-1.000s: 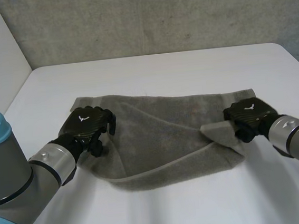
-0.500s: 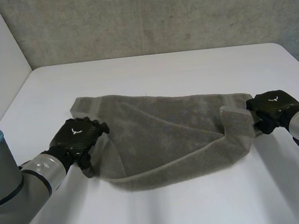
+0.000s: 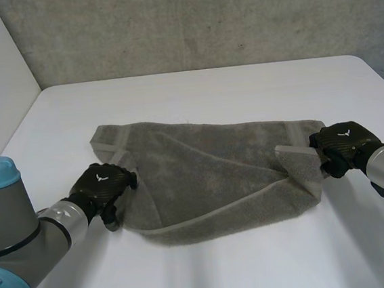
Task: Fold the towel.
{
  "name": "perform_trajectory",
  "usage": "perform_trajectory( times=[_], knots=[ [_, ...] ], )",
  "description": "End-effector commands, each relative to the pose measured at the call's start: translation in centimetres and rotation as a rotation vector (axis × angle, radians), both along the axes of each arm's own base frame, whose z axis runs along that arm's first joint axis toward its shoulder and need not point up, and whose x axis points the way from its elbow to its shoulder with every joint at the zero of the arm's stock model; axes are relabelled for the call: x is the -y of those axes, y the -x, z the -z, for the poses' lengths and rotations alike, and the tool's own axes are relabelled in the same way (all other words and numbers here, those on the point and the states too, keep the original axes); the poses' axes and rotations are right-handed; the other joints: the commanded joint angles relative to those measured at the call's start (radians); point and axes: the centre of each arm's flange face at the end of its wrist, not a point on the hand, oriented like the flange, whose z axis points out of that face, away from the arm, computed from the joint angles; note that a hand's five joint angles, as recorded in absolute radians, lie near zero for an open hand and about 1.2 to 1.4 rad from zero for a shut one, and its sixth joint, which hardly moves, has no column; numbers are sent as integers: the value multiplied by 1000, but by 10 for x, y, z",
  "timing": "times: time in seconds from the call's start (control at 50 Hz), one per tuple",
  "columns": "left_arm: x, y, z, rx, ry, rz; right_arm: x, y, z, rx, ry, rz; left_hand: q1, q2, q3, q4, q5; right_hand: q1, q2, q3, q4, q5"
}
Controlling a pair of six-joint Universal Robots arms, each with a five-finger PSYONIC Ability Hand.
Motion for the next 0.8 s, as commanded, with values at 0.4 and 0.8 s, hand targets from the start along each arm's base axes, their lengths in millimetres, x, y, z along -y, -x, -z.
perform_trajectory(
  times=[0.4,0.8],
  knots=[
    [16,4,17,60,33,27,-2,0,2,-1,-10,-1,-45,-49,-48,-41,-228,52,54,39,39,53],
    [34,11,12,67,107,37,-2,0,7,-4,-24,0,378,374,374,382,194,52,54,39,39,53]
  ],
)
